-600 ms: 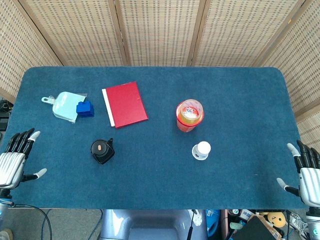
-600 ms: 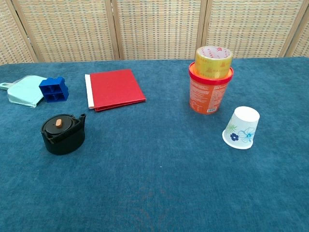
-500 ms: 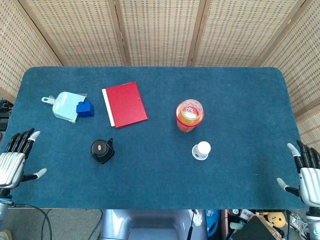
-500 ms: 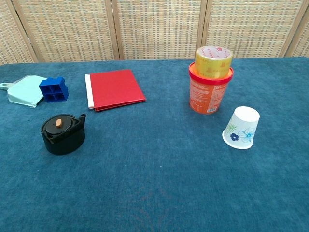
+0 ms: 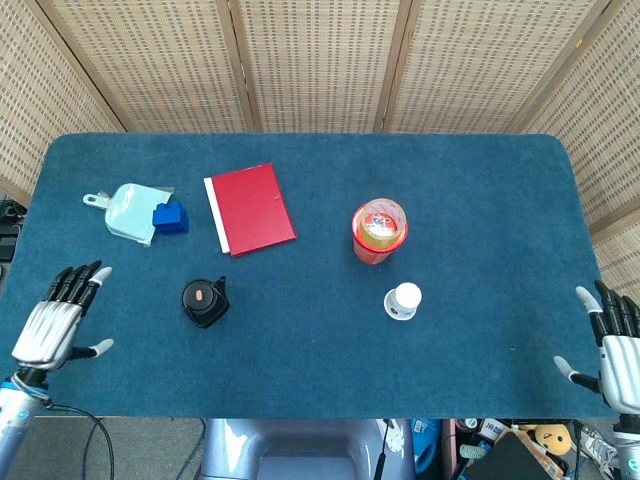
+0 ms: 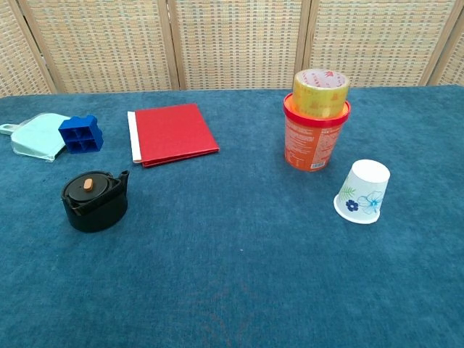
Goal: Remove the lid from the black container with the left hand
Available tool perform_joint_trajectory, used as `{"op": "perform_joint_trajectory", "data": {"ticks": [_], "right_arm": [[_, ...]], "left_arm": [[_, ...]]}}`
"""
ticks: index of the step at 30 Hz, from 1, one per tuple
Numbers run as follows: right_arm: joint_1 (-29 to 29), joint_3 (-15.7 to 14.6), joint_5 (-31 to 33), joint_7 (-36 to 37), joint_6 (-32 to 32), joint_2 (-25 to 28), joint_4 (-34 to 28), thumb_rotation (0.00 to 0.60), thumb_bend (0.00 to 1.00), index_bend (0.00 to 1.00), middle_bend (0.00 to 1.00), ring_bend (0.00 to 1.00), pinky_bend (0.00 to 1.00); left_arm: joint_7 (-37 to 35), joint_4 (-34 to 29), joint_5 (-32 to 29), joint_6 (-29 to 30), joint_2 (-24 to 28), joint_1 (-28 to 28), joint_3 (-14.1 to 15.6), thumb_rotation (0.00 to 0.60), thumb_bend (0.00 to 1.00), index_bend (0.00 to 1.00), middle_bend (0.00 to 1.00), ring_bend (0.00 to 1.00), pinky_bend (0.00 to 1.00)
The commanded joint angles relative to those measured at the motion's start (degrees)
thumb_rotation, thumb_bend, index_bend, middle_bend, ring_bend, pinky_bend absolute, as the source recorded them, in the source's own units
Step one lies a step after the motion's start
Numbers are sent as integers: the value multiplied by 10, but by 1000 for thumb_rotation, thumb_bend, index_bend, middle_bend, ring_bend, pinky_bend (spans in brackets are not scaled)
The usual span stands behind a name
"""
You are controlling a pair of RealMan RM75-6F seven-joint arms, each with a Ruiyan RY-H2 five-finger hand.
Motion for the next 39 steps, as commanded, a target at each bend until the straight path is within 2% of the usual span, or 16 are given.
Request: {"op": "perform_joint_trajectory", "data": {"ticks": [1,6,8,12,18,27,36,39], "right_arm": [[2,1,3,3,-4,1,1,600,0,0,0,0,0],[3,2,7,9,-9,2,3,600,0,0,0,0,0],[3,3,10,15,-11,4,3,600,0,0,0,0,0],[4,4,13,22,-15,5,6,600,0,0,0,0,0],[6,5,19,27,-21,5,9,600,0,0,0,0,0],[10,8,28,33,-30,5,14,600,0,0,0,0,0],[12,11,34,42,-36,6,20,600,0,0,0,0,0],[12,11,36,45,-39,6,21,600,0,0,0,0,0]], "left_arm": [[20,32,7,-38,-39,-29,2,600,124,0,0,0,0],[38,79,21,-71,-98,-64,-2,600,124,0,0,0,0],[49,103,17,-98,-133,-89,-12,600,124,0,0,0,0],[68,123,-1,-119,-168,-116,-29,600,124,0,0,0,0],[92,121,-32,-162,-193,-154,-50,600,124,0,0,0,0],[140,77,-88,-196,-205,-199,-84,600,125,0,0,0,0],[217,65,-193,-239,-239,-264,-128,600,125,0,0,0,0],[230,58,-214,-238,-241,-273,-131,600,125,0,0,0,0]]}}
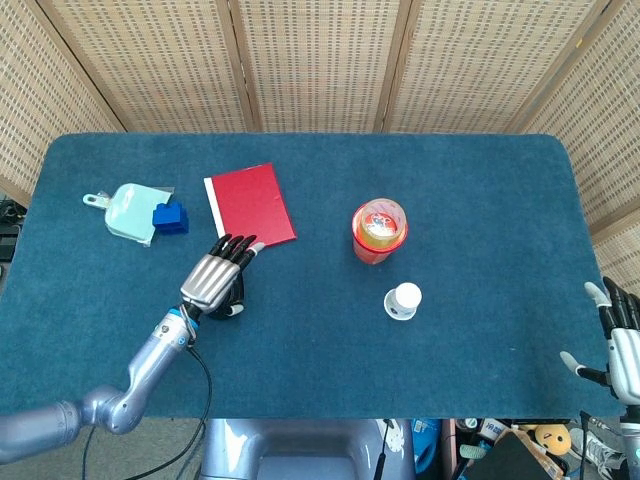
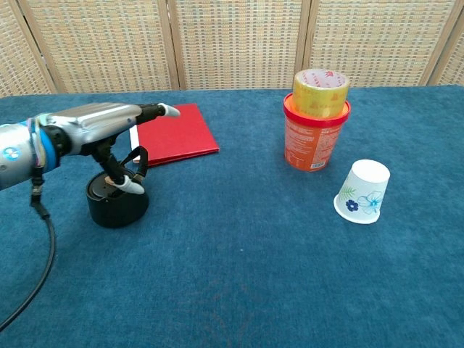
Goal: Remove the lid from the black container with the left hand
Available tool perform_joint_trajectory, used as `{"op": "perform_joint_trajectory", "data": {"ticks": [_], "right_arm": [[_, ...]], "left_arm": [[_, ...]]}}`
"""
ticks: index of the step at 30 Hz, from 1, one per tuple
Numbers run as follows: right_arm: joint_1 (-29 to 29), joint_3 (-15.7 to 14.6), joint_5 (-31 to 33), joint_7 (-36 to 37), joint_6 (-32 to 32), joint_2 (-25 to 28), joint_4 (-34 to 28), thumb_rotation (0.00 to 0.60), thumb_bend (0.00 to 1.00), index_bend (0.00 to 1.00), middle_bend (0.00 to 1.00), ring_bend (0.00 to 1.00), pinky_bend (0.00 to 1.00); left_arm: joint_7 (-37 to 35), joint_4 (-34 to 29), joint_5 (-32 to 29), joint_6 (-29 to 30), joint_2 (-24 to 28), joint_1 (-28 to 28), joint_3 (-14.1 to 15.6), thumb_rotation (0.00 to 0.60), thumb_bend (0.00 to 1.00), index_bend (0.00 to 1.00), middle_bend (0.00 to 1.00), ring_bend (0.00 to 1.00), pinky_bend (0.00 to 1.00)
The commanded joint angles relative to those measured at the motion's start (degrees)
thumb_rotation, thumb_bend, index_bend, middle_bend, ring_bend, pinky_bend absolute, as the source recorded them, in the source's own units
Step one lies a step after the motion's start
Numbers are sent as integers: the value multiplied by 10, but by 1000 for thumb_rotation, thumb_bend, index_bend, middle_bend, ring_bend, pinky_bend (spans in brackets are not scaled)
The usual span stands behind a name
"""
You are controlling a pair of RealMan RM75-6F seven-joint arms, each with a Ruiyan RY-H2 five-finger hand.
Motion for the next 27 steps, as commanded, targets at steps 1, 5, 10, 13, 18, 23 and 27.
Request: {"op": "perform_joint_trajectory", "data": {"ticks": [1,5,10,13,18,23,27], "right_arm": [[1,0,1,1,-3,0,1,600,0,0,0,0,0],[1,-2,-1,0,-4,0,0,600,0,0,0,0,0],[1,-2,-1,-5,-2,-2,-1,600,0,0,0,0,0],[2,-4,-4,-9,-2,-3,-3,600,0,0,0,0,0],[2,-5,-7,-13,0,-3,-6,600,0,0,0,0,0],[1,-5,-7,-12,2,-2,-8,600,0,0,0,0,0],[1,-4,-6,-9,0,-1,-7,600,0,0,0,0,0]], "left_arm": [[19,-12,-30,-4,-5,-16,-8,600,125,0,0,0,0],[27,-33,-49,1,11,-17,-2,600,125,0,0,0,0],[-4,-58,-39,5,48,-10,5,600,124,0,0,0,0],[-54,-73,-14,3,86,3,10,600,124,0,0,0,0],[-172,-49,54,-26,137,9,27,600,124,186,0,0,0],[-213,-21,80,-44,153,3,42,600,144,386,0,0,0],[-218,-16,76,-50,156,-1,49,600,203,429,0,0,0]]}}
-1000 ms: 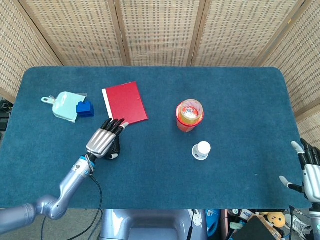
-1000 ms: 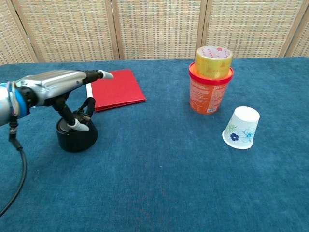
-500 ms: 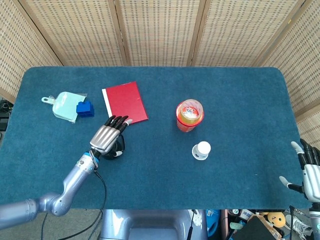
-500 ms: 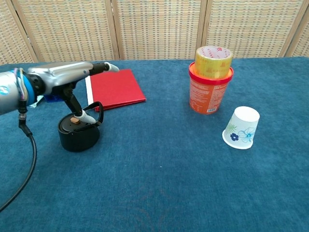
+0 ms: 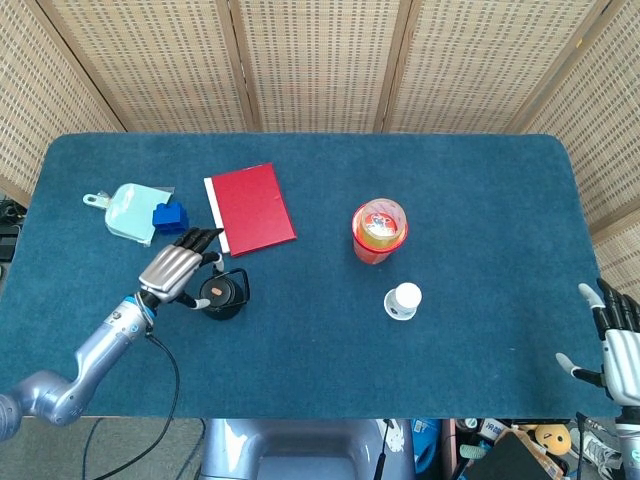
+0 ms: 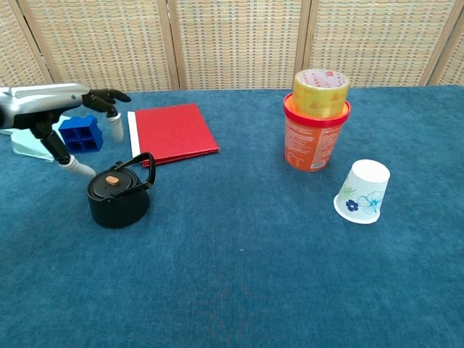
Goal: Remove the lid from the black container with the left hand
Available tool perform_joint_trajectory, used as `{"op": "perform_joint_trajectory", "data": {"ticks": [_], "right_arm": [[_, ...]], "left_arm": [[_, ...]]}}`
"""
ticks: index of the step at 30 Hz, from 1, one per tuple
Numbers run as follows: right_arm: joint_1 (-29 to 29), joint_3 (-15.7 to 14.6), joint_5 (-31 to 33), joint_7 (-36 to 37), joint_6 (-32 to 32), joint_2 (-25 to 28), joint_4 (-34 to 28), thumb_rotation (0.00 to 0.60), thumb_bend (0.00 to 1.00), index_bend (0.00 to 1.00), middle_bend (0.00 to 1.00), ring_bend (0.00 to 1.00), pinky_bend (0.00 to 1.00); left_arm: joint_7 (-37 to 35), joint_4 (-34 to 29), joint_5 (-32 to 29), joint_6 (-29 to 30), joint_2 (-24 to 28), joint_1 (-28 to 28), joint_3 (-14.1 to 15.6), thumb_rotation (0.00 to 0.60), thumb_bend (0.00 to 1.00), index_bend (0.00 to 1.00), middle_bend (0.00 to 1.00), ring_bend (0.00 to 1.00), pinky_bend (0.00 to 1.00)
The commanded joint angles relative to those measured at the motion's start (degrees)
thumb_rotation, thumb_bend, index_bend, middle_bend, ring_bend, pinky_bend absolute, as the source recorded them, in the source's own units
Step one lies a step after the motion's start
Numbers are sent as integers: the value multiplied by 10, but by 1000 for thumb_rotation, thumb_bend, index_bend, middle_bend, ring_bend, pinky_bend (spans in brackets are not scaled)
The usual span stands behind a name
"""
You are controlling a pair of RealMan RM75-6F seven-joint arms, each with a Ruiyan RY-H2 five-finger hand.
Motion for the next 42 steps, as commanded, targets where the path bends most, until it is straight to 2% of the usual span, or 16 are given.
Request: {"op": "perform_joint_trajectory", "data": {"ticks": [1,7,21,26,30,42], "right_arm": [[0,0,0,1,-1,0,0,600,0,0,0,0,0],[1,0,0,1,-2,1,0,600,0,0,0,0,0],[2,-1,3,9,-6,3,2,600,0,0,0,0,0],[2,0,5,11,-9,3,3,600,0,0,0,0,0],[3,0,5,13,-9,4,3,600,0,0,0,0,0],[3,0,5,16,-10,5,4,600,0,0,0,0,0]], "left_arm": [[-3,1,-4,-5,2,-3,5,600,214,432,0,0,0],[10,5,-18,-10,-3,-8,14,600,341,433,0,0,0],[66,21,-70,-14,-37,-23,27,600,346,435,0,0,0],[88,17,-91,-12,-40,-28,27,600,411,443,0,0,0],[109,9,-112,-7,-40,-31,29,600,412,443,0,0,0],[118,24,-130,-7,-57,-37,37,600,412,444,0,0,0]]}}
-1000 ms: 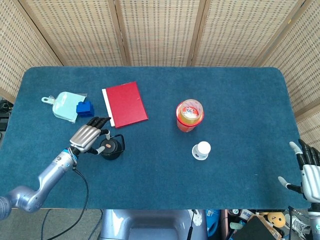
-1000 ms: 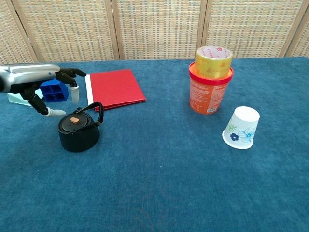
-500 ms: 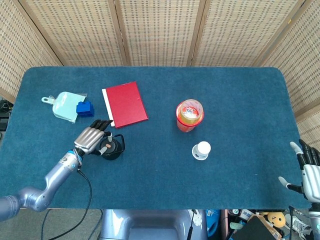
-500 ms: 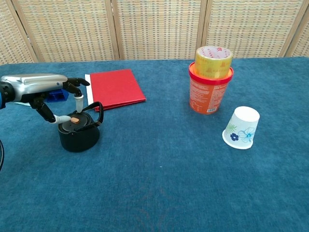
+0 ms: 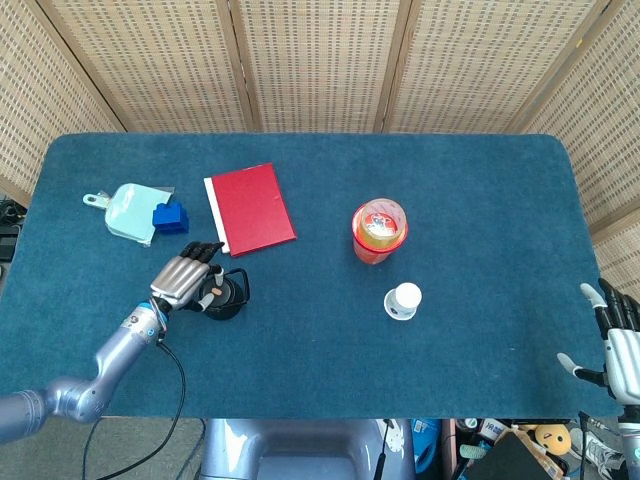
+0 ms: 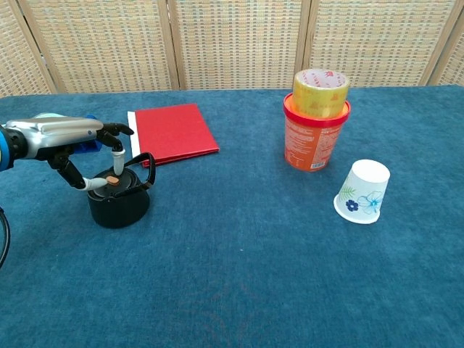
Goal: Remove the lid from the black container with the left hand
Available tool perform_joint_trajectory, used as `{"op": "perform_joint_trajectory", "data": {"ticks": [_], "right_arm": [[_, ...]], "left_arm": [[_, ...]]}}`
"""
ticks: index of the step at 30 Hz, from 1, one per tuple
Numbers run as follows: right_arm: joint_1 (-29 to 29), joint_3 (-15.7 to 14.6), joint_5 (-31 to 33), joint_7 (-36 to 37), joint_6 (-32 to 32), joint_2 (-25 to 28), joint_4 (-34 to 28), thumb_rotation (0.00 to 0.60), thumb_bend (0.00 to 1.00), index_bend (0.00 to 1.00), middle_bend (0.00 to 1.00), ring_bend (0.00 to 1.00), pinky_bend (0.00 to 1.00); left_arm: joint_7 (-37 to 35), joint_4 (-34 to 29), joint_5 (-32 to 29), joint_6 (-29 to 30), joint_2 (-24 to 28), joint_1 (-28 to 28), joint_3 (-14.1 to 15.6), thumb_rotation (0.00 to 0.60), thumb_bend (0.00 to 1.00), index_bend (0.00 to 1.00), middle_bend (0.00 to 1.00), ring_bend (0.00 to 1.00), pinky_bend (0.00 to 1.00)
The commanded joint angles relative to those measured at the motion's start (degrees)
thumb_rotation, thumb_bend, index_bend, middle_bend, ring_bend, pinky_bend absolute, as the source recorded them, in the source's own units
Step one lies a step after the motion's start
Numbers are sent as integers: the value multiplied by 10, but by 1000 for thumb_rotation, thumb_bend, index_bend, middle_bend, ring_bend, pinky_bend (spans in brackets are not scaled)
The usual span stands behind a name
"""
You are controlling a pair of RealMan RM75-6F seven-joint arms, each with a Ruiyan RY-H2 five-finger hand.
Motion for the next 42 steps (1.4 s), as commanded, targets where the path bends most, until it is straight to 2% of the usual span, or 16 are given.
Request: {"op": "perform_joint_trajectory", "data": {"ticks": [1,6,14,20,31,35,42], "right_arm": [[0,0,1,0,0,0,0,600,0,0,0,0,0],[1,1,2,3,-2,1,1,600,0,0,0,0,0],[0,1,2,7,-1,2,1,600,0,0,0,0,0],[1,1,2,6,-2,2,2,600,0,0,0,0,0],[0,-1,-1,4,-1,1,0,600,0,0,0,0,0],[0,-2,-3,3,0,1,-2,600,0,0,0,0,0],[1,-3,-3,-2,-1,0,-3,600,0,0,0,0,0]], "left_arm": [[-1,4,2,1,-4,-1,2,600,412,444,0,0,0],[-1,8,5,3,-8,-2,5,600,412,452,0,0,0],[5,9,-4,4,-12,-5,7,600,413,565,0,0,0],[11,0,-9,12,-7,-6,4,600,413,575,0,0,0],[-21,-59,2,48,65,11,-15,600,412,575,0,0,0],[-41,-33,0,41,70,24,-2,600,412,575,0,0,0],[-112,59,19,10,31,49,26,600,412,575,0,0,0]]}}
